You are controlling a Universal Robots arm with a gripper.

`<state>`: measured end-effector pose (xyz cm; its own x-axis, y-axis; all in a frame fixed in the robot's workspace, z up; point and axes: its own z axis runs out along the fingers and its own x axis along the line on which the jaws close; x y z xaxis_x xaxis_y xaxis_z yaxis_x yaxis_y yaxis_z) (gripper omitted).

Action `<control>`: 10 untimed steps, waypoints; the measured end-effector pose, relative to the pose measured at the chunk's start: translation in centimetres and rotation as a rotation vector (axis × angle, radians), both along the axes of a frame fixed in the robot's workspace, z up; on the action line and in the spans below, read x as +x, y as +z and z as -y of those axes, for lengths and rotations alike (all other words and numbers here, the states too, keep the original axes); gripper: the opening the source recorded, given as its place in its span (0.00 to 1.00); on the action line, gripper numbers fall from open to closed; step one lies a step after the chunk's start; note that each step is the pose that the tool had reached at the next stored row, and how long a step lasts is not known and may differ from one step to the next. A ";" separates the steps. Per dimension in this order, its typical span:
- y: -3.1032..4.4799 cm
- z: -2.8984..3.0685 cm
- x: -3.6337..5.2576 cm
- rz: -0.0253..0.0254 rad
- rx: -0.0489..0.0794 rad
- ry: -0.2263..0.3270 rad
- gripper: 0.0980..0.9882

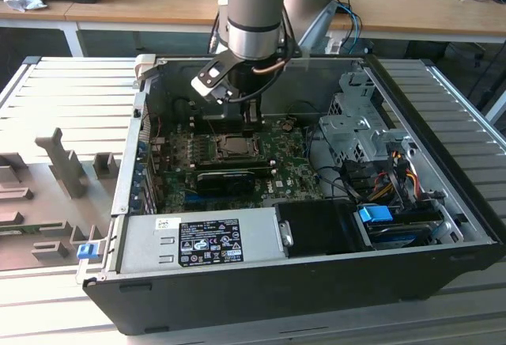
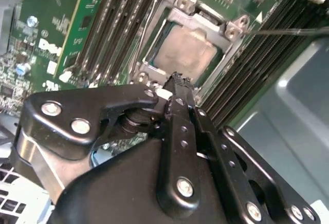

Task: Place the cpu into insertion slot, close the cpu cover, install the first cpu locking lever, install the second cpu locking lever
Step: 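Close the cpu cover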

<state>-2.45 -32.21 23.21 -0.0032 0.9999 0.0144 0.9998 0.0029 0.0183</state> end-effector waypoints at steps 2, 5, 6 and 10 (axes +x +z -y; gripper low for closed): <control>-0.06 -0.05 -0.54 -0.0001 0.000 0.004 0.01; -0.09 -0.12 -1.07 -0.0001 0.000 0.016 0.01; -0.09 -0.13 -1.08 -0.0001 0.000 0.028 0.01; -0.11 -0.15 -1.18 0.0000 0.000 0.083 0.01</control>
<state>-3.62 -32.06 23.10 -0.0859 0.9962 0.0144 0.9962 0.0856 0.0183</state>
